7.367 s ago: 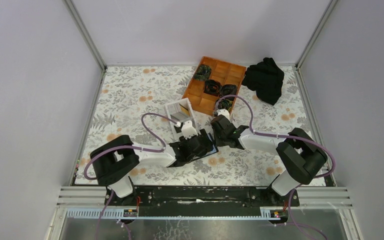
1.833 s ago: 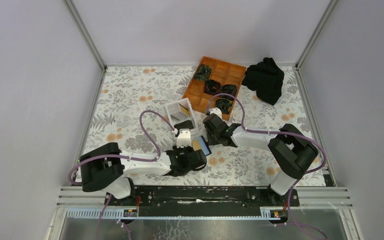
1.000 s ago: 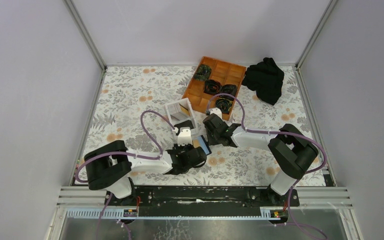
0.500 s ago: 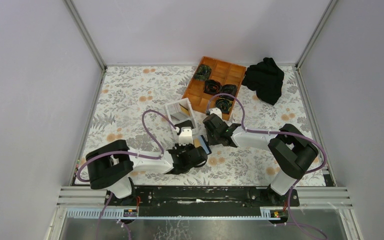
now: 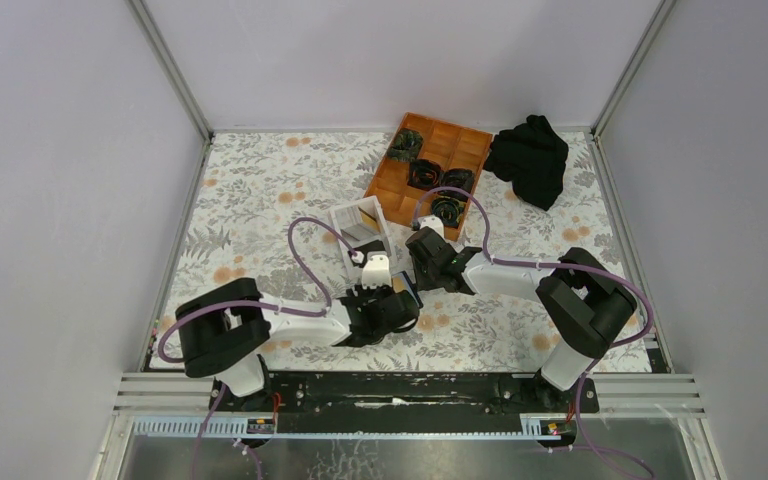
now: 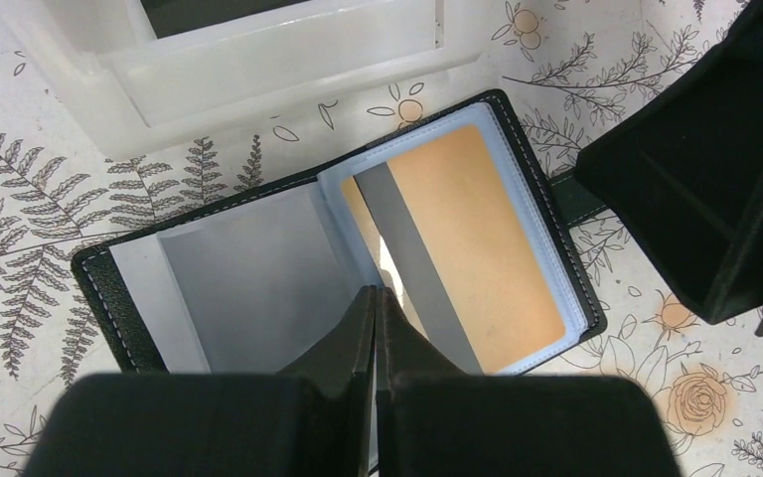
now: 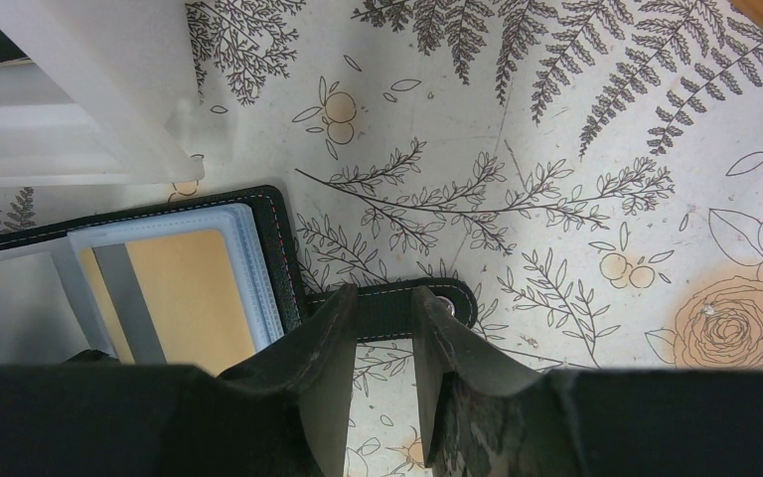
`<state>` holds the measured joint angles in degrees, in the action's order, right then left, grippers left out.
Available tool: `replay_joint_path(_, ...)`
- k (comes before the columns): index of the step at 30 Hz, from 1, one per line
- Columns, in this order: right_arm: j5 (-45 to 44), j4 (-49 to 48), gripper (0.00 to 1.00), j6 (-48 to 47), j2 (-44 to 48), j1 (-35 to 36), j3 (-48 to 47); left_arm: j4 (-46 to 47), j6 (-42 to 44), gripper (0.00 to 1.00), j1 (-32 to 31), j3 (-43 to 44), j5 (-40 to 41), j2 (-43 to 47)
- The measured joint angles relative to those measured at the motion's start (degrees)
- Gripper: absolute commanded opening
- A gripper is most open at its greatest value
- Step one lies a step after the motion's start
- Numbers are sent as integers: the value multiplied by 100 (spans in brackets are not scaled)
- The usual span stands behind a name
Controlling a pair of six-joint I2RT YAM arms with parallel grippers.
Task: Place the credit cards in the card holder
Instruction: Insert the credit card into the card holder.
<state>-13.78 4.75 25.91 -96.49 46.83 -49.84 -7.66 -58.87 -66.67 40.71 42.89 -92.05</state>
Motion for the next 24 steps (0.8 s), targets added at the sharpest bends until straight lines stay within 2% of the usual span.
replay_joint_path(16,-2,0,34,0,2,0,0,68,76,0,74,81,0,-122)
replay_joint_path(24,-4,4,35,0,20,0,0,-116,-142,0,74,-197,0,664)
